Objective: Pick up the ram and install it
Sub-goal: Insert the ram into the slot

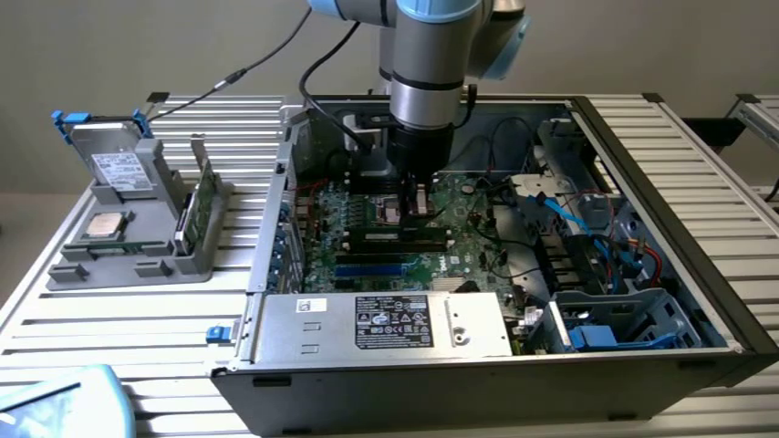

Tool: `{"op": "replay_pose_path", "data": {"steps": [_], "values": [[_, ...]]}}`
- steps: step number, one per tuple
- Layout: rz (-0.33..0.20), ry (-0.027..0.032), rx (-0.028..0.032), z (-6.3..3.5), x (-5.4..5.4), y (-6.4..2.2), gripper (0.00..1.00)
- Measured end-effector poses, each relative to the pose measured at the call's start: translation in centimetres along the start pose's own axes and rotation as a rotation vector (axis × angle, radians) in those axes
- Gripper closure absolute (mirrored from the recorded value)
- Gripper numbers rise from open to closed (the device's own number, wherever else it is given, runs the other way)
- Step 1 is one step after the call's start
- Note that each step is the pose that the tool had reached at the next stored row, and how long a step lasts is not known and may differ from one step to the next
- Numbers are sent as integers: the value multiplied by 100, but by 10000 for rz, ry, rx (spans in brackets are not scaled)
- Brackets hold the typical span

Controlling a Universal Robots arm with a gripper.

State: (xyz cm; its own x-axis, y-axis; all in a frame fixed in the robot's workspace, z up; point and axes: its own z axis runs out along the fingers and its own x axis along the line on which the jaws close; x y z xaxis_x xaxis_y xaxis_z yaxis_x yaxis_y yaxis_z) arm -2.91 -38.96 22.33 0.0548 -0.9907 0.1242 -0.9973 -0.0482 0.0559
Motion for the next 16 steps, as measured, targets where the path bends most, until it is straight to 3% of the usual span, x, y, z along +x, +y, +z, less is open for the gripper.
{"op": "replay_pose_path", "data": {"steps": [16], "values": [[-46,33,22,-12,-1,0,86]]}}
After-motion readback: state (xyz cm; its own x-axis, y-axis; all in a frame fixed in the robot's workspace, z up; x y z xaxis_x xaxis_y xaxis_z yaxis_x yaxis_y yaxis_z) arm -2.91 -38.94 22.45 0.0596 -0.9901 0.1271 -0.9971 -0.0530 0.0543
